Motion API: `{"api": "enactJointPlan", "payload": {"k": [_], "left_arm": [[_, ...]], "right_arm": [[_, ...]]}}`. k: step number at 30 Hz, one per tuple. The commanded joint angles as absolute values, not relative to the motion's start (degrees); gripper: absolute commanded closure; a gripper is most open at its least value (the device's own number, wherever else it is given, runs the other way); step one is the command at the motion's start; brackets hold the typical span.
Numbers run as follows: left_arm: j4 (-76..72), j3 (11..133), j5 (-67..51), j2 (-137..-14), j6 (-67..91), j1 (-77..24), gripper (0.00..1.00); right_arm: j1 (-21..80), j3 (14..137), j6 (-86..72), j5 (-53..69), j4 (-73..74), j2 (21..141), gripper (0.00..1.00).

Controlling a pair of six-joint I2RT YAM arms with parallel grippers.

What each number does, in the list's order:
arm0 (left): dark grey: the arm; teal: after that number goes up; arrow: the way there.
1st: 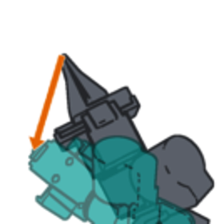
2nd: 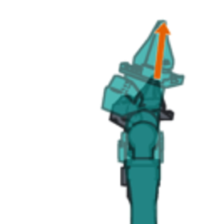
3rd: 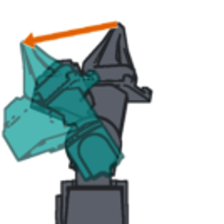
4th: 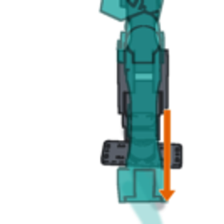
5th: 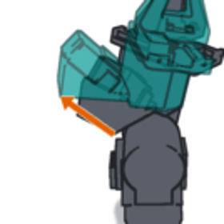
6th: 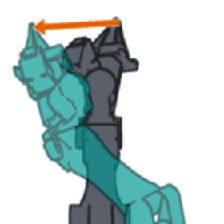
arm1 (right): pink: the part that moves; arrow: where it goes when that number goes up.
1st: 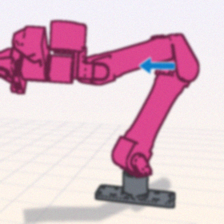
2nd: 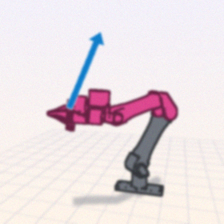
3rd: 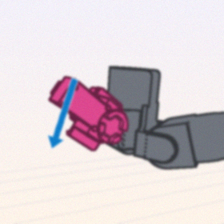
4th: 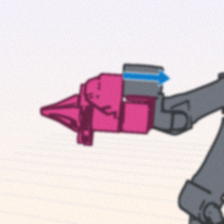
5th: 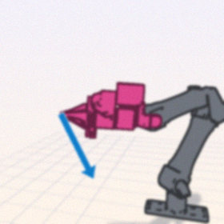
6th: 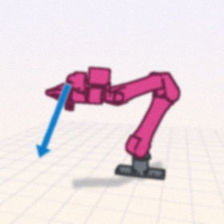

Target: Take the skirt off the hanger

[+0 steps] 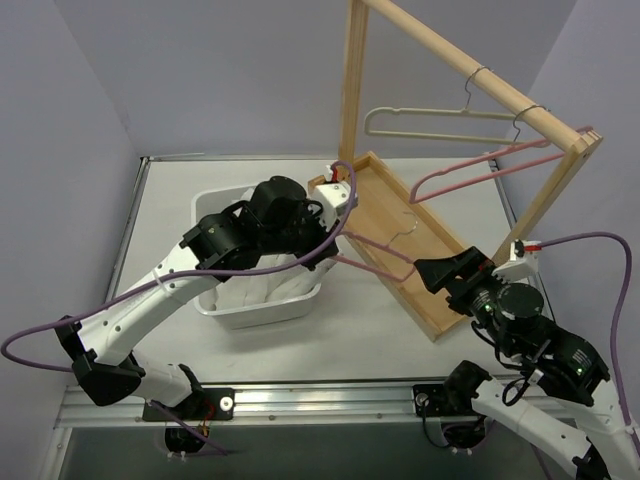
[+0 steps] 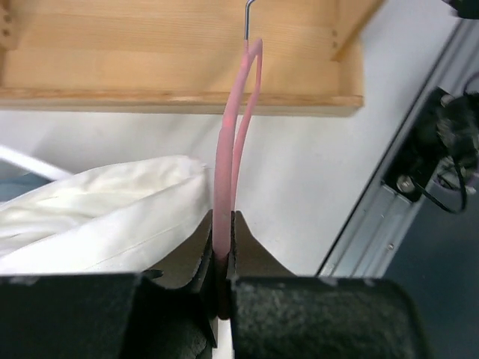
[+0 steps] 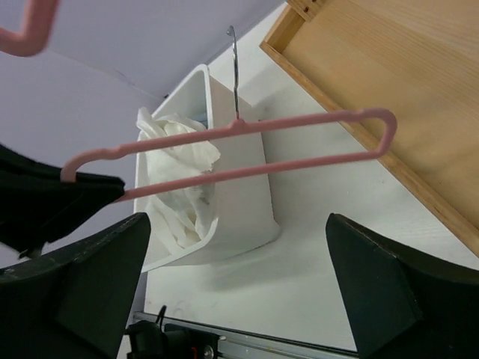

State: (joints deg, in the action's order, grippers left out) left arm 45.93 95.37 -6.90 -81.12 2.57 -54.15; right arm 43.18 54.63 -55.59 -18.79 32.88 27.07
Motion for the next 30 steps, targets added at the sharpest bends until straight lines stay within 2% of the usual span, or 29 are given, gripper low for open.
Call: {"api": "enactJointPlan", "payload": {"k": [1, 10, 14, 24, 26, 30], "left_arm": [[39.8, 96.6, -0.5, -78.1, 5.4, -51.2, 0.98], [34.5, 99.5, -2.4, -79.3, 9.1, -41.6, 0.98], [31.0, 103.2, -7.0, -82.9, 10.2, -37.4, 0.98], [22.4, 118.0, -32.3, -96.2, 19.8, -22.3, 0.98], [18.2, 118.9, -39.6, -99.0, 25.0, -20.7, 0.98], [0.1, 117.9, -49.0, -101.6, 34.3, -18.7, 0.98]], "right_arm": [[43.5, 57.6, -53.9, -20.0, 31.0, 23.5, 0.01], [43.3, 58.4, -53.0, -19.2, 27.0, 14.2, 0.04], [43.2, 57.6, -53.7, -18.8, 26.5, 12.3, 0.05], [42.0, 57.4, -54.0, -17.1, 26.3, 14.1, 0.06], [41.8, 57.5, -53.9, -17.1, 26.3, 14.2, 0.06], [41.6, 57.7, -54.0, -17.0, 26.6, 14.5, 0.06]]}}
